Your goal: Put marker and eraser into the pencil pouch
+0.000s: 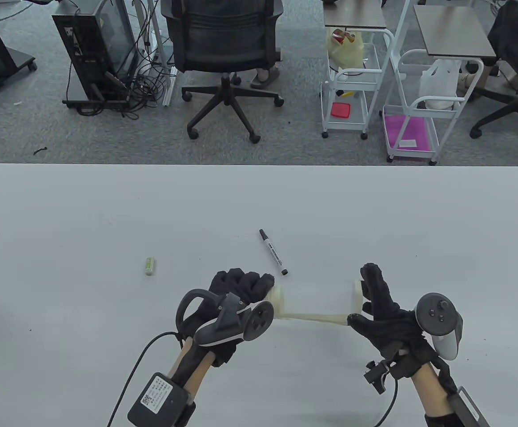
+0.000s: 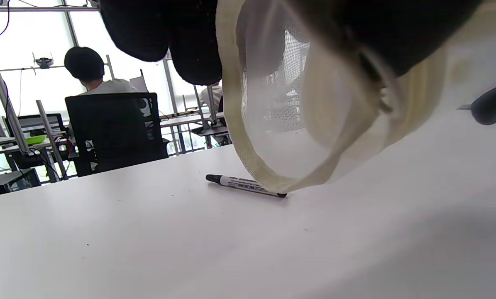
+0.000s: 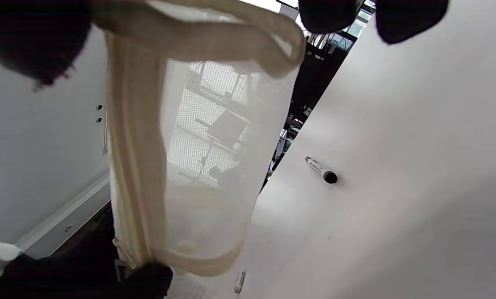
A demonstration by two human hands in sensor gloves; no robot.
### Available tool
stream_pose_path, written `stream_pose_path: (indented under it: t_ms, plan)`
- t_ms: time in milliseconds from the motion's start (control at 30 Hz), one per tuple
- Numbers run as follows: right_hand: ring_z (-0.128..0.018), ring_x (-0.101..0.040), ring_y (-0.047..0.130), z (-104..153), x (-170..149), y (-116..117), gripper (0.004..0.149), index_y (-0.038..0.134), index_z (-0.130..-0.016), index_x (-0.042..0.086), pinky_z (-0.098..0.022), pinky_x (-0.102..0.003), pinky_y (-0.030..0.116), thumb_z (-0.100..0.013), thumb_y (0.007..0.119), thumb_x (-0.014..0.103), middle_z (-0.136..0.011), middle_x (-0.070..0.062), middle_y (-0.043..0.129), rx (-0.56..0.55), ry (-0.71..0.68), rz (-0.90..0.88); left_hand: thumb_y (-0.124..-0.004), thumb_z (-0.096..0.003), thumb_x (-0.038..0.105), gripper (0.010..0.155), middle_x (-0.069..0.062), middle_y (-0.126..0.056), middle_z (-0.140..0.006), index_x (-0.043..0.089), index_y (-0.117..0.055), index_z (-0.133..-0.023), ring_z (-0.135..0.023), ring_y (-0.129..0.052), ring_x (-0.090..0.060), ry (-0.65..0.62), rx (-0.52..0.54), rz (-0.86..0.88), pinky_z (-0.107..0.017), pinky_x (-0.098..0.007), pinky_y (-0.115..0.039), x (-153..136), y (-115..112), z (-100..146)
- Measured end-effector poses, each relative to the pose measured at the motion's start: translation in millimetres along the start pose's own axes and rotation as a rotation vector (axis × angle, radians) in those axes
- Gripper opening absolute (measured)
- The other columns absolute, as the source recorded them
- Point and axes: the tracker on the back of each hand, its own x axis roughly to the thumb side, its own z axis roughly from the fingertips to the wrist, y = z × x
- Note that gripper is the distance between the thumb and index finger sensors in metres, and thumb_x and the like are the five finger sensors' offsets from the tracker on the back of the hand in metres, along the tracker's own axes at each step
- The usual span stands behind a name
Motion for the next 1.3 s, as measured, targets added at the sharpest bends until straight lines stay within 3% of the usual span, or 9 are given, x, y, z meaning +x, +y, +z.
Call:
stream_pose_path:
  t_ms: [167,267,467,800,967,1033,1100,1200,1300]
  plan:
    - [-0.091,-0.048,0.068,-2,-6,-4,0.084,0.044,-0.107,0.037,-0.053,-0.058,0.075,-0.035,0.086,0.054,-0.11,-0.016,0.039,-0.033,0.042,-0.093,-0.073,-0.0432,0.058,0.083,0.0,-0.067,-0.116,0.031,-0.039,-0.115,-0.104,-0.079,-0.035,-0.009,0.081,0.063,-0.075,-0.058,-0.069,2,-18,9]
    - [-0.084,-0.046,0.075,-2,-11,-11,0.078,0.055,-0.103,0.035,-0.048,-0.053,0.081,-0.035,0.086,0.053,-0.106,-0.018,0.046,-0.135,0.078,-0.156,-0.071,-0.0433,0.06,0.087,-0.007,-0.056,-0.122,0.028,-0.035,-0.115,-0.108,-0.072,-0.034,-0.012,0.185,0.173,-0.076,-0.059,-0.066,-4,-24,15]
    - [-0.078,-0.046,0.08,0,-29,-28,0.077,0.057,-0.103,0.029,-0.042,-0.05,0.084,-0.036,0.084,0.055,-0.104,-0.021,0.05,-0.215,0.19,-0.261,-0.071,-0.0419,0.064,0.097,-0.014,-0.039,-0.125,0.023,-0.024,-0.116,-0.112,-0.06,-0.04,-0.034,0.285,0.363,-0.078,-0.062,-0.061,-14,-29,22]
    - [-0.066,-0.048,0.088,-2,-43,-31,0.081,0.06,-0.104,0.022,-0.034,-0.047,0.088,-0.036,0.082,0.061,-0.1,-0.025,0.058,-0.163,0.295,-0.331,-0.074,-0.0403,0.064,0.108,-0.018,-0.033,-0.125,0.016,-0.01,-0.113,-0.111,-0.063,-0.043,-0.086,0.204,0.639,-0.076,-0.061,-0.064,-6,-54,10]
    - [-0.063,-0.049,0.089,-2,-40,-33,0.083,0.06,-0.105,0.021,-0.033,-0.048,0.088,-0.036,0.081,0.063,-0.099,-0.027,0.059,-0.124,0.313,-0.296,-0.078,-0.0418,0.059,0.097,-0.015,-0.051,-0.119,0.023,-0.027,-0.115,-0.098,-0.083,-0.032,-0.075,0.225,0.748,-0.069,-0.052,-0.078,-11,-50,10]
    - [-0.073,-0.055,0.084,-2,-33,-33,0.086,0.056,-0.107,0.021,-0.044,-0.059,0.079,-0.036,0.079,0.065,-0.103,-0.027,0.056,-0.096,0.311,-0.22,-0.079,-0.0426,0.057,0.089,-0.013,-0.054,-0.116,0.025,-0.034,-0.113,-0.094,-0.086,-0.03,-0.054,0.248,0.775,-0.067,-0.049,-0.08,-11,-52,10]
    - [-0.09,-0.061,0.064,-1,-21,-36,0.087,0.052,-0.108,0.022,-0.056,-0.07,0.063,-0.037,0.08,0.062,-0.108,-0.026,0.047,-0.124,0.276,-0.096,-0.078,-0.0423,0.057,0.086,-0.013,-0.059,-0.113,0.025,-0.039,-0.112,-0.09,-0.089,-0.028,-0.049,0.263,0.771,-0.064,-0.047,-0.082,-11,-53,10]
    - [-0.101,-0.058,0.041,2,8,-38,0.087,0.046,-0.11,0.024,-0.064,-0.071,0.047,-0.038,0.08,0.06,-0.112,-0.021,0.034,-0.208,0.17,0.142,-0.078,-0.0423,0.058,0.085,-0.012,-0.06,-0.112,0.026,-0.041,-0.111,-0.088,-0.09,-0.027,-0.026,0.269,0.785,-0.063,-0.046,-0.083,-12,-52,10]
    - [-0.105,-0.053,0.034,7,55,-23,0.085,0.046,-0.109,0.026,-0.068,-0.07,0.039,-0.038,0.082,0.056,-0.113,-0.017,0.032,-0.294,-0.002,0.346,-0.078,-0.0426,0.059,0.085,-0.012,-0.061,-0.112,0.025,-0.041,-0.111,-0.087,-0.091,-0.027,-0.016,0.266,0.778,-0.062,-0.046,-0.083,-12,-53,9]
